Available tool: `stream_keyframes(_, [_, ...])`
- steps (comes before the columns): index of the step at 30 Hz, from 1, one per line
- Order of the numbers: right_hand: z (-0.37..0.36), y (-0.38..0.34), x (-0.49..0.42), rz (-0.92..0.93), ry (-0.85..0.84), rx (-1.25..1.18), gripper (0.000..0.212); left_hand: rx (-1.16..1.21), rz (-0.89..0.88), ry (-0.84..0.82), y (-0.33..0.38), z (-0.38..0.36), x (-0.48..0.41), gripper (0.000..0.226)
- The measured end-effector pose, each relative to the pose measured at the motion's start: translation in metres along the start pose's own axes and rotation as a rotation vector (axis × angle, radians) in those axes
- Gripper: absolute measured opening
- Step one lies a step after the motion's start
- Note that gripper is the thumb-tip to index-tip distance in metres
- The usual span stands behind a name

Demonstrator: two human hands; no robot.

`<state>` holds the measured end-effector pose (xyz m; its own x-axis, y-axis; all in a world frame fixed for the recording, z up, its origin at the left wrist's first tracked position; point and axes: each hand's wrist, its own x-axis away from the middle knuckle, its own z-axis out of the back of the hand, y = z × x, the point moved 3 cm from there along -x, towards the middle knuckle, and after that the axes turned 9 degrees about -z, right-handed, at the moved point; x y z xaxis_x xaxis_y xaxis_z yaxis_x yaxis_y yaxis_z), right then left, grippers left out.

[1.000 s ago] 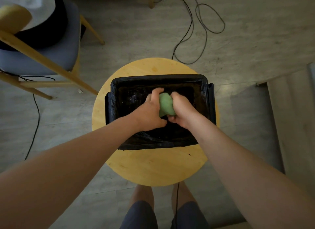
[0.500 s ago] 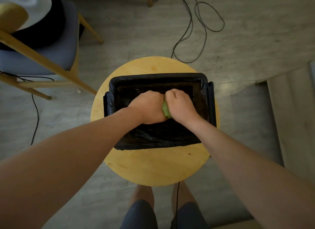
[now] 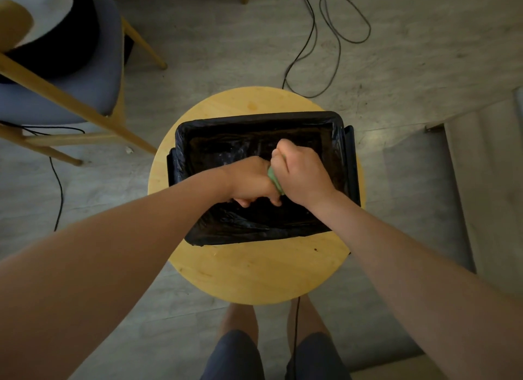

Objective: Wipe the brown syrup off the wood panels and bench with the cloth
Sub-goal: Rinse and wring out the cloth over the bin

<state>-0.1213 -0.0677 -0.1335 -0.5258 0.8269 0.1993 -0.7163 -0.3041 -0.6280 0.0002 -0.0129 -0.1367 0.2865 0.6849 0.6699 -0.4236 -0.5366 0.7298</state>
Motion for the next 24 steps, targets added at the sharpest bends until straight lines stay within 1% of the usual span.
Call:
stream_keyframes(1, [-0.001, 0.002, -0.003, -0.145, -0.037, -0.018, 0.02, -0.171, -0.053, 0.053, -0.001, 0.002, -0.002, 0.024])
stream_keyframes(2, [0.0, 0.004, -0.006, -0.332, -0.093, -0.085, 0.019, -0.327, -0.097, 0.132, -0.001, 0.004, -0.003, 0.039])
stream_keyframes(3, [-0.001, 0.005, -0.007, -0.547, -0.165, -0.201, 0.022, -0.415, -0.126, 0.208, -0.003, 0.006, -0.002, 0.052])
stream_keyframes(5, [-0.001, 0.004, -0.004, -0.977, -0.311, -0.546, 0.03, -0.449, -0.207, 0.307, -0.004, 0.008, 0.004, 0.061])
stream_keyframes(6, [-0.001, 0.002, -0.002, -1.119, -0.364, -0.692, 0.033, -0.468, -0.263, 0.33, -0.005, 0.008, 0.007, 0.063])
stream_keyframes(7, [0.0, 0.002, 0.0, -1.198, -0.413, -0.771, 0.036, -0.501, -0.33, 0.349, -0.006, 0.007, 0.01, 0.065])
stream_keyframes(8, [0.0, 0.003, 0.001, -1.244, -0.456, -0.809, 0.039, -0.52, -0.408, 0.356, -0.008, 0.006, 0.012, 0.068])
stream_keyframes(10, [0.0, 0.006, 0.002, -1.319, -0.504, -0.86, 0.039, -0.482, -0.532, 0.329, -0.01, 0.004, 0.016, 0.073])
stream_keyframes(12, [-0.001, 0.007, 0.002, -1.364, -0.56, -0.923, 0.034, -0.415, -0.583, 0.328, -0.01, 0.005, 0.019, 0.069])
stream_keyframes(15, [-0.002, 0.001, 0.005, -1.329, -0.688, -1.013, 0.034, -0.461, -0.592, 0.414, -0.003, 0.013, 0.016, 0.064])
stream_keyframes(17, [-0.006, -0.006, 0.006, -1.335, -0.703, -1.123, 0.035, -0.409, -0.533, 0.455, 0.004, 0.015, 0.014, 0.066])
stream_keyframes(18, [-0.007, -0.011, 0.006, -1.351, -0.672, -1.165, 0.036, -0.38, -0.498, 0.501, 0.009, 0.015, 0.013, 0.066])
stream_keyframes(20, [-0.011, -0.016, 0.004, -1.377, -0.537, -1.177, 0.04, -0.399, -0.394, 0.614, 0.018, 0.013, 0.01, 0.064])
stream_keyframes(22, [-0.012, -0.017, 0.002, -1.357, -0.368, -1.104, 0.041, -0.437, -0.265, 0.675, 0.024, 0.011, 0.007, 0.06])
stream_keyframes(24, [-0.015, -0.015, 0.0, -1.304, -0.253, -1.016, 0.038, -0.443, -0.179, 0.695, 0.025, 0.009, 0.003, 0.057])
